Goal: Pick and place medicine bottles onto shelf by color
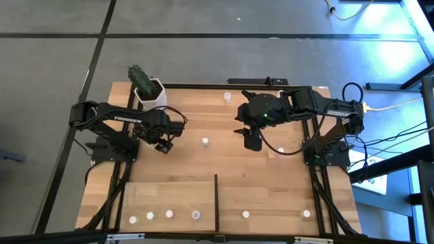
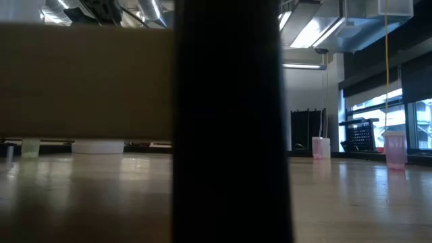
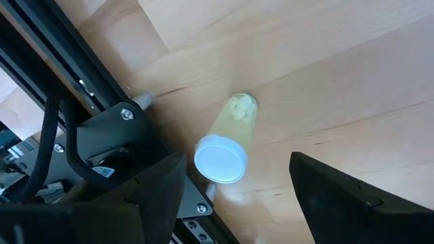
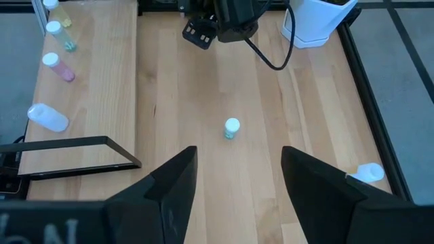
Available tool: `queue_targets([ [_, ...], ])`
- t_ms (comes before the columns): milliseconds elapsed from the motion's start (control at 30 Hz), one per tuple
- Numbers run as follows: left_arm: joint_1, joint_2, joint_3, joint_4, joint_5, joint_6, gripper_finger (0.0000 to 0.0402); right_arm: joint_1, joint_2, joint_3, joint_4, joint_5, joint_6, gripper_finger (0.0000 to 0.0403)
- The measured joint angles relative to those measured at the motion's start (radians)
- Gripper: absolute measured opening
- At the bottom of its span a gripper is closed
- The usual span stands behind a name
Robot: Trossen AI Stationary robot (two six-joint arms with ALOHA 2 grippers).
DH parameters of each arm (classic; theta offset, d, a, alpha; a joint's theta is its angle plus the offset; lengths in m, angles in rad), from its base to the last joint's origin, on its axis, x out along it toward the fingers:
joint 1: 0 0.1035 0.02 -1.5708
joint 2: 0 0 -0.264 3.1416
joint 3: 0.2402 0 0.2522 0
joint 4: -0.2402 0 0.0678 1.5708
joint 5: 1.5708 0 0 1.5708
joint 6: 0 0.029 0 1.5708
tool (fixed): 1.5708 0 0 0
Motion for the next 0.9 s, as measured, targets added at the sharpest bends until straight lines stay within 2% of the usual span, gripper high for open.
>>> queue_targets([
  [300,0.0,0.0,0.0,0.001,0.002,0.001,0.0255,0.0,0.0,0.0,0.016,0.0,-0.005,0.0216],
  [700,0.0,0.0,-0.069,0.014,0.002,0.003,0.0255,0.0,0.0,0.0,0.016,0.0,-0.009,0.0216],
  [900,-0.002,0.0,-0.069,0.05,0.002,0.073,0.0255,0.0,0.0,0.0,0.026,0.0,-0.009,0.0216],
])
